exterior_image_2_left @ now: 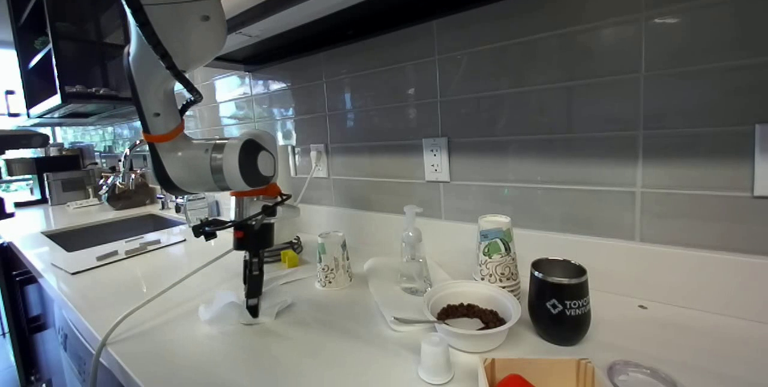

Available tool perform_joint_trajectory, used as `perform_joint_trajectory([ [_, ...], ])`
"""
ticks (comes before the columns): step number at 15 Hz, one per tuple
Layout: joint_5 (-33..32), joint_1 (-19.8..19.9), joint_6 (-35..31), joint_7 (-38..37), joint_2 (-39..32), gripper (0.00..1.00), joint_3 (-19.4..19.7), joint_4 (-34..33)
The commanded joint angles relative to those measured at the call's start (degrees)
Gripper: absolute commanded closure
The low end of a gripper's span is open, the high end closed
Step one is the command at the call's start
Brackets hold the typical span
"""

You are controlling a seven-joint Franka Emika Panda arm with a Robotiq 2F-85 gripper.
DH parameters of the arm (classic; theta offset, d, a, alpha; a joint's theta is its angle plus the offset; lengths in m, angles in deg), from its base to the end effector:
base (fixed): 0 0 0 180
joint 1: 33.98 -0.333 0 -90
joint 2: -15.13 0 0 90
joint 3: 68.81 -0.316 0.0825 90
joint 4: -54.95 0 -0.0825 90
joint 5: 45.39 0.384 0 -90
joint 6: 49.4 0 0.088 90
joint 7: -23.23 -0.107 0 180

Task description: Use the napkin to wipe the table

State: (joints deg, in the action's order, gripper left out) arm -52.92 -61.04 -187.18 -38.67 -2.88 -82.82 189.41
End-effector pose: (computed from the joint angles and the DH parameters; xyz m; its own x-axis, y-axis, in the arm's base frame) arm 0.3635 0.3230 0.1844 0.9561 -0.2653 -0.1244 -0.2367 -0.9495 0.2058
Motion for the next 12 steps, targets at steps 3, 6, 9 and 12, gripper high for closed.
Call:
perform_joint_trajectory([
  [3, -1.7, 0.9, -1.8, -2.8, 1.4, 1.00, 3.4, 2.4],
  [6, -2.0, 1.9, -2.4, -4.9, 2.6, 1.00, 5.5, 4.3],
  [9, -1.3, 3.4, -2.2, -5.7, 2.9, 1.00, 6.4, 5.8],
  [12, 2.0, 4.8, -1.9, -3.1, 2.9, 1.00, 4.6, 6.0],
])
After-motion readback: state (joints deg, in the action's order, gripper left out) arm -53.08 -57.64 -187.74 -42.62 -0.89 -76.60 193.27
